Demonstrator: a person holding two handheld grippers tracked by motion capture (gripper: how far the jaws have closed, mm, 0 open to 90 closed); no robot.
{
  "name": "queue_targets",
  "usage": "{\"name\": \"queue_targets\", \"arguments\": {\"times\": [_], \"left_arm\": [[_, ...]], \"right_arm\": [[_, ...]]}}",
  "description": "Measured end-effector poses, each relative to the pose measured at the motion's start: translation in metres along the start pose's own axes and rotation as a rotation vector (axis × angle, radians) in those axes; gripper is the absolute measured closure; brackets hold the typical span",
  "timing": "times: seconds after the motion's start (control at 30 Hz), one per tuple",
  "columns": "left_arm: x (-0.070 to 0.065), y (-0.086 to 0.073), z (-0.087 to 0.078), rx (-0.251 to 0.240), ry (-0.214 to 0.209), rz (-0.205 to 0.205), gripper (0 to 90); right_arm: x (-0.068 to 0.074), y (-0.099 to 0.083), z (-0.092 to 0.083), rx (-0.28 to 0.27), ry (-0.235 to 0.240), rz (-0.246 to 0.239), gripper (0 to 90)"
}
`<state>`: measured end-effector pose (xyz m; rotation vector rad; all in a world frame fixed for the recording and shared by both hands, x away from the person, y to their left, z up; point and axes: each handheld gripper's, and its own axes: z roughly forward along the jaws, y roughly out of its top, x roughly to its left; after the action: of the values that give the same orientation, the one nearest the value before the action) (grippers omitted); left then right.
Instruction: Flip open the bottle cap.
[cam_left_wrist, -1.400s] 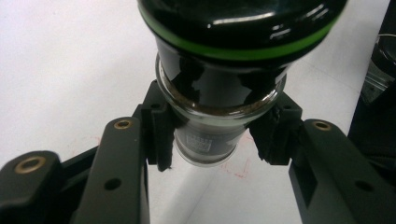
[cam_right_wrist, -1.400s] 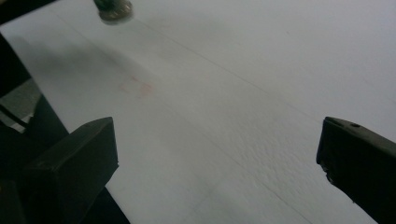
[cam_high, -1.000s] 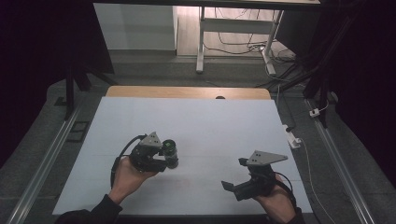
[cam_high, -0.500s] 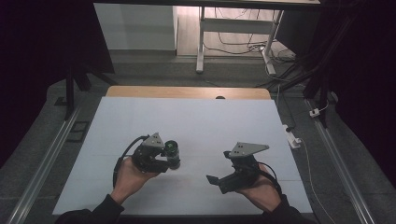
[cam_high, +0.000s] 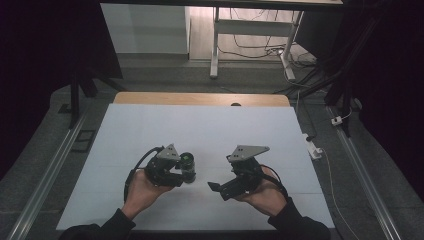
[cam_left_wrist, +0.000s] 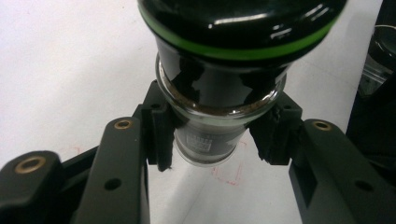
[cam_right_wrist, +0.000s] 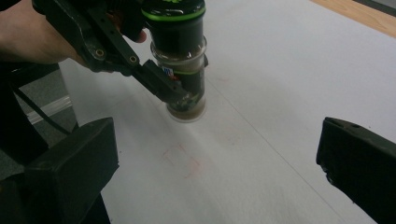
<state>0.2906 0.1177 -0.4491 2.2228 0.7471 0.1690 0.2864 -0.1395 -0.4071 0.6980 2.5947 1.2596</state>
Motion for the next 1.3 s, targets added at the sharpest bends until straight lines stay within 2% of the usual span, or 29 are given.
{"name": "queue_targets", "arguments": {"times": [0.3,0.37,0.47,0.5,0.53,0.7,0.73,0.77,0.9,0.97,1.0,1.1,1.3], "left_arm": [[-0.001,0.000,0.001,0.005,-0.005,0.005,53.6],[-0.001,0.000,0.002,0.004,-0.005,0.005,53.6],[-0.001,0.001,0.002,0.002,-0.005,0.005,53.6],[-0.001,0.001,0.002,0.002,-0.005,0.005,53.6],[-0.001,0.001,0.002,0.002,-0.005,0.005,53.5],[-0.001,0.001,0.002,0.005,-0.004,0.005,53.6],[-0.001,0.001,0.003,0.006,-0.004,0.005,53.6],[-0.001,0.001,0.003,0.006,-0.004,0.005,53.6],[-0.001,0.001,0.003,0.008,-0.007,0.008,53.6],[-0.001,0.001,0.004,0.009,-0.006,0.007,53.5],[-0.001,0.001,0.004,0.010,-0.006,0.006,53.6],[-0.001,0.001,0.005,0.012,-0.005,0.003,53.6],[-0.001,0.001,0.006,0.022,-0.003,0.008,53.6]], "right_arm": [[0.005,0.010,0.016,0.016,0.008,-0.024,0.2],[0.006,0.012,0.018,0.014,0.013,-0.025,3.6],[0.006,0.016,0.021,0.010,0.041,-0.028,17.5],[0.006,0.016,0.021,0.010,0.041,-0.028,17.5],[0.007,0.017,0.022,0.009,0.054,-0.044,28.1],[0.009,0.021,0.024,0.024,0.083,-0.089,53.2],[0.009,0.021,0.024,0.024,0.083,-0.089,53.2],[0.009,0.022,0.025,0.017,0.085,-0.109,63.1],[0.007,0.023,0.026,-0.005,0.117,-0.103,79.3],[0.007,0.023,0.027,-0.006,0.125,-0.098,82.3],[0.007,0.024,0.028,-0.009,0.138,-0.090,88.7],[0.008,0.026,0.029,-0.010,0.159,-0.069,89.2],[0.009,0.030,0.030,0.002,0.165,-0.048,89.4]]}}
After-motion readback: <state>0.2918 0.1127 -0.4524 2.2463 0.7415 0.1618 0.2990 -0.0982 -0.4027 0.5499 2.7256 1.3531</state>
